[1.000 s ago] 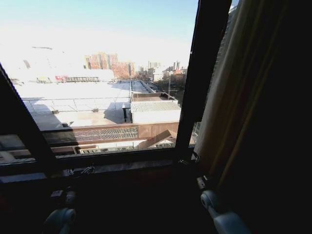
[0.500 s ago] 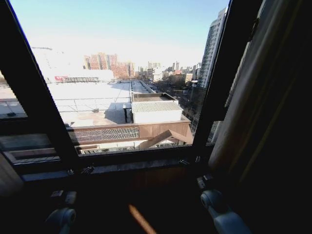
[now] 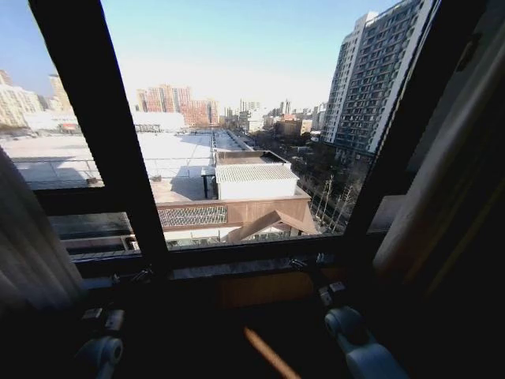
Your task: Open the curtains by pulling them apart, changing their state from closed to fully open.
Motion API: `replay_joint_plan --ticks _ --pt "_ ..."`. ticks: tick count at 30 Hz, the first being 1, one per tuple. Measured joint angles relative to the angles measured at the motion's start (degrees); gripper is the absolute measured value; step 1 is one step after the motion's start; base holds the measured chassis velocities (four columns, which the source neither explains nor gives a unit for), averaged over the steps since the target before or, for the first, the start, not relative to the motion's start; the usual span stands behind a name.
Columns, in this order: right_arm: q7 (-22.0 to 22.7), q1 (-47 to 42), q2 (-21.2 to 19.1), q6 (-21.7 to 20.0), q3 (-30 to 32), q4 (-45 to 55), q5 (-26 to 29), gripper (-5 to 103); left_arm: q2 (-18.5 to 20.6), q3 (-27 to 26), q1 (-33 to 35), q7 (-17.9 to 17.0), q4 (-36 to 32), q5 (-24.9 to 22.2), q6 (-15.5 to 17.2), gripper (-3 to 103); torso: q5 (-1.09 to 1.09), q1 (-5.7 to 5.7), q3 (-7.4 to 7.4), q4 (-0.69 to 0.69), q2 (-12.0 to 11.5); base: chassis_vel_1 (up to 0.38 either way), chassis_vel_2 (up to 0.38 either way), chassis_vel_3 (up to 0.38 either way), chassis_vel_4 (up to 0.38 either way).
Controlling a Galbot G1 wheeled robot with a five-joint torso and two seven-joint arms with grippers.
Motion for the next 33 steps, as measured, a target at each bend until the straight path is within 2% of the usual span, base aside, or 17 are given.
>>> replay_joint_plan --ticks 4,7,12,19,21,28,33 --pt "0.0 0.0 0.0 0.0 0.0 0.0 0.0 100 0.0 0.0 0.0 0.0 0.0 0.0 0.0 100 -0.07 0.01 -0.01 0.00 0.0 0.371 0.301 -0.386 -0.320" --pt "0.0 0.0 0.0 0.0 0.0 0.0 0.0 100 0.0 0.0 0.0 0.0 0.0 0.0 0.0 100 0.04 0.01 0.01 0.00 0.0 0.406 0.352 -0.387 -0.318" --pt "0.0 0.0 0.0 0.0 0.0 0.0 0.0 100 0.0 0.0 0.0 0.0 0.0 0.0 0.0 100 -0.04 0.01 0.01 0.00 0.0 0.361 0.317 -0.365 -0.316" --pt "0.0 0.0 0.0 0.0 0.0 0.0 0.0 100 0.0 0.0 0.0 0.0 0.0 0.0 0.0 100 0.00 0.01 0.00 0.03 0.0 0.313 0.282 -0.319 -0.293" --pt "0.0 0.0 0.0 0.0 0.0 0.0 0.0 100 0.0 0.0 0.0 0.0 0.0 0.0 0.0 100 -0.08 0.01 -0.01 0.02 0.0 0.142 0.160 -0.117 -0.136" --pt "0.0 0.0 0.0 0.0 0.0 0.0 0.0 100 0.0 0.0 0.0 0.0 0.0 0.0 0.0 100 0.05 0.01 0.01 -0.02 0.0 0.031 0.039 -0.028 -0.037" --pt "0.0 0.0 0.0 0.0 0.0 0.0 0.0 100 0.0 0.0 0.0 0.0 0.0 0.0 0.0 100 0.00 0.00 0.00 -0.02 0.0 0.051 0.004 -0.046 0.000"
